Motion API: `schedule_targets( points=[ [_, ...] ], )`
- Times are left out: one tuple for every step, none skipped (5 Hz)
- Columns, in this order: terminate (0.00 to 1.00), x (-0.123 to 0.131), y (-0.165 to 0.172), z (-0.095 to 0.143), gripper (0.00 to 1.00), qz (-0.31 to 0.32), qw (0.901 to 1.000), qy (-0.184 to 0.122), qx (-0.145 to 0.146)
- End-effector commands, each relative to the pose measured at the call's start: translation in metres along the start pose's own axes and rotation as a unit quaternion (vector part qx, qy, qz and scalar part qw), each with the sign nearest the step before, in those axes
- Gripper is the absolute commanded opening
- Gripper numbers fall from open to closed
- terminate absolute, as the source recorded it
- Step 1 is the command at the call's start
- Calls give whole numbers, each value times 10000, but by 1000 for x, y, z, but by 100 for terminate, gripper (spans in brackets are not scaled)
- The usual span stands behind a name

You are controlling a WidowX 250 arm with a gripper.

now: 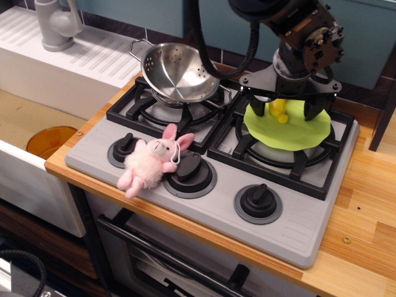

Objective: End effector transition from object to object

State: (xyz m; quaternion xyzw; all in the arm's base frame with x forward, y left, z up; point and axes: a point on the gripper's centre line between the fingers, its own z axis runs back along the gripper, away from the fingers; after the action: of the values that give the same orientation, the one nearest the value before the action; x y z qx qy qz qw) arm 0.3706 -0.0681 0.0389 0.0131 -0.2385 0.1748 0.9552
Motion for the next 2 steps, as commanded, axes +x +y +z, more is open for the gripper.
schedule_targets(
  points=[
    [0, 0, 0, 0, 100, 0, 10000, 0, 0],
    [0, 23, 0, 44, 100, -111, 9983, 369, 447]
  ],
)
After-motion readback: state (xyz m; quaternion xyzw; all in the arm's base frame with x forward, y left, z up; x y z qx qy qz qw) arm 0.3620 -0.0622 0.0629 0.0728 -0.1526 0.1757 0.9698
